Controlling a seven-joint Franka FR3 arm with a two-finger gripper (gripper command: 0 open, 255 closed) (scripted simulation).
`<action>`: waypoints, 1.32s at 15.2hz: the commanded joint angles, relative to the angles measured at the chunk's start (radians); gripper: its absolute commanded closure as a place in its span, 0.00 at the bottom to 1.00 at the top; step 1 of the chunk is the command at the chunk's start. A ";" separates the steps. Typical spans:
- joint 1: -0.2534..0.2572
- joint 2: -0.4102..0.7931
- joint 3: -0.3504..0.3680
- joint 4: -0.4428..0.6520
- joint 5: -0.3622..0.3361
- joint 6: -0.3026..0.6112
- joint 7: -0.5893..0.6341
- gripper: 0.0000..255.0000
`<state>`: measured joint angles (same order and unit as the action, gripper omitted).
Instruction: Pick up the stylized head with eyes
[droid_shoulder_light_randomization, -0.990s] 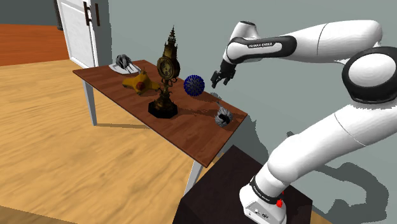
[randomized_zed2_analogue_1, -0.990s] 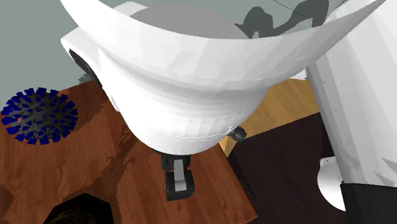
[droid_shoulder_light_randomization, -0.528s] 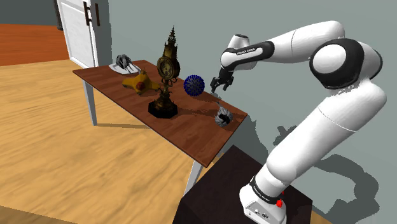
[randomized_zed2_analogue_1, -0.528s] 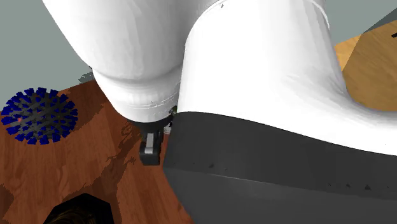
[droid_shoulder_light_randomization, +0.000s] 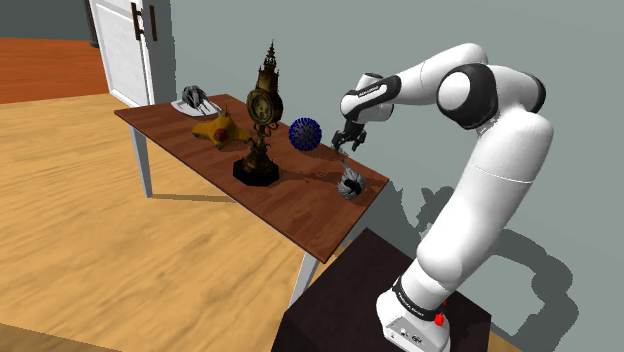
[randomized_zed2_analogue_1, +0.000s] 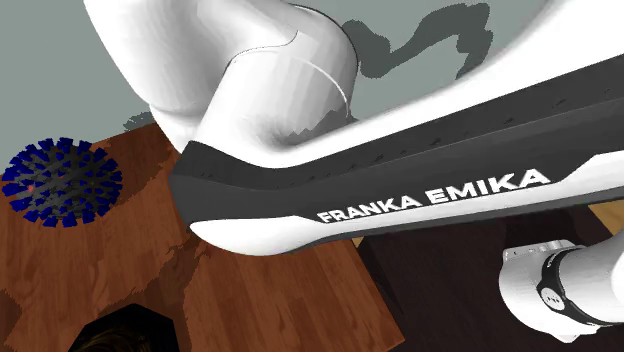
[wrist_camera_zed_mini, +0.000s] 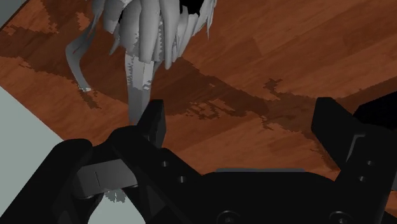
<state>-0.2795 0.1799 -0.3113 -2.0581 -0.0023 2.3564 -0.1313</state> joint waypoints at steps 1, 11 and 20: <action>-0.022 0.058 -0.009 0.031 0.028 0.015 -0.013 0.00; -0.160 0.391 -0.006 0.281 0.163 0.037 -0.048 0.00; -0.195 0.504 0.014 0.327 0.198 0.095 -0.057 0.00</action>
<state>-0.4713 0.6732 -0.2995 -1.7347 0.1924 2.4436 -0.1855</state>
